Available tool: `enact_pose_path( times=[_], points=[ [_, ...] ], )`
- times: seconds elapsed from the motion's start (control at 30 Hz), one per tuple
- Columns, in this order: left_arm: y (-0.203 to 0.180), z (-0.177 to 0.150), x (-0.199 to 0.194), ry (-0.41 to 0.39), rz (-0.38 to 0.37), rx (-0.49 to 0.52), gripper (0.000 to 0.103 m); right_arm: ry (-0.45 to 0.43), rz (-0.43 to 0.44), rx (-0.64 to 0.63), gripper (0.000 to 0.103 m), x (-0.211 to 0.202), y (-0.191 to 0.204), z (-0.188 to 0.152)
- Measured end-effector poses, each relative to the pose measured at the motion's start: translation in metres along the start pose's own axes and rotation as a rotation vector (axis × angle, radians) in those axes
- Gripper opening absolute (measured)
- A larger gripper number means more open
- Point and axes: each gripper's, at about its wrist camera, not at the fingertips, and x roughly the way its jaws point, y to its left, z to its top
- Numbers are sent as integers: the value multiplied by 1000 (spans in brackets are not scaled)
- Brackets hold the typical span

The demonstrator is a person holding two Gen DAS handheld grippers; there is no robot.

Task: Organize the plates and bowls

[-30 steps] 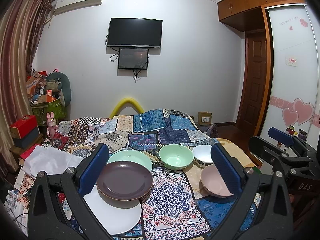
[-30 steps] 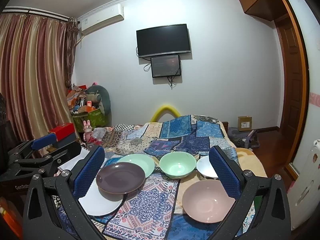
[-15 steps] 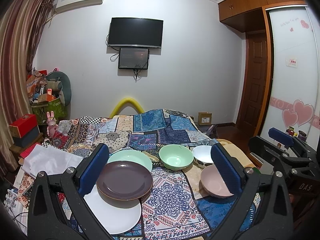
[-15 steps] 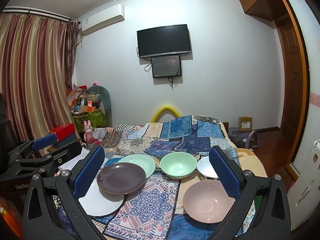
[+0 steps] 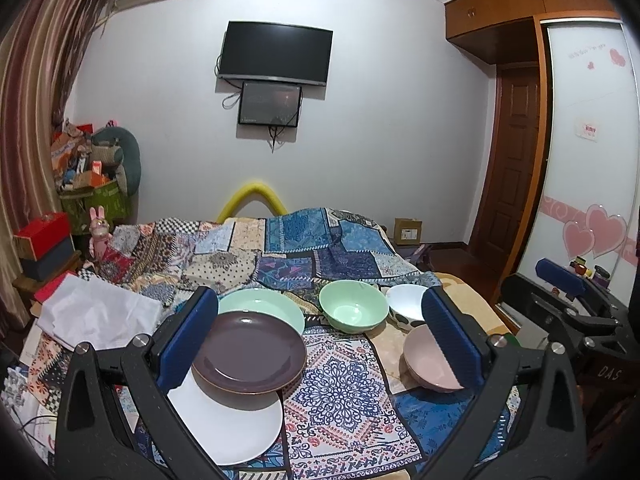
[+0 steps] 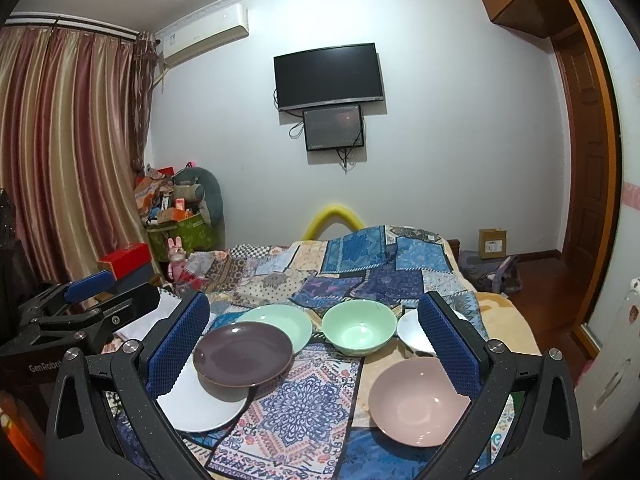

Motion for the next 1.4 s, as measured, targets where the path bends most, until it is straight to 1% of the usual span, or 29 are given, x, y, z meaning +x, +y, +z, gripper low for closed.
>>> enact_pose_path(
  times=[0.1,0.17,0.3,0.43,0.53,0.67,0.77,0.8,0.83,0.9,0.97,1.0,1.07,1.1,1.2,1.27,1.33,1.37,1.4],
  points=[
    [12,-3,6,19,-18,-18,103,19,12,0,103,8,2,-3],
    [20,-5,10,30,-15,-20,103,34,18,-5,103,15,5,-5],
    [33,-9,20,66,28,-5,103,74,37,-4,103,31,8,-11],
    [53,-12,31,132,46,11,103,120,64,3,103,46,12,-17],
    [72,-17,36,155,90,22,103,162,95,12,103,61,16,-21],
    [96,-23,47,191,147,20,103,195,108,19,103,79,20,-26],
    [116,-29,61,235,159,7,103,225,115,26,103,94,25,-30],
    [121,-30,65,246,160,4,102,234,117,28,103,101,26,-32],
    [126,-32,71,258,165,2,99,249,118,32,102,108,27,-34],
    [134,-37,82,284,182,9,93,269,117,38,99,120,29,-37],
    [144,-42,95,313,190,10,92,303,118,42,93,133,30,-42],
    [148,-44,101,322,189,6,92,318,118,41,91,139,31,-44],
    [160,-49,116,354,181,-9,88,355,111,31,84,153,34,-50],
    [165,-51,123,367,179,-16,86,369,107,24,83,159,35,-52],
    [184,-60,148,418,166,-55,85,407,95,-4,78,177,39,-60],
    [193,-65,162,450,151,-78,81,435,83,-21,75,189,42,-65],
    [201,-69,175,478,144,-89,73,462,72,-24,73,201,42,-71],
    [205,-73,182,493,147,-90,72,475,66,-22,70,206,41,-74],
    [207,-76,188,508,146,-91,67,487,59,-19,67,210,40,-77]
  ],
)
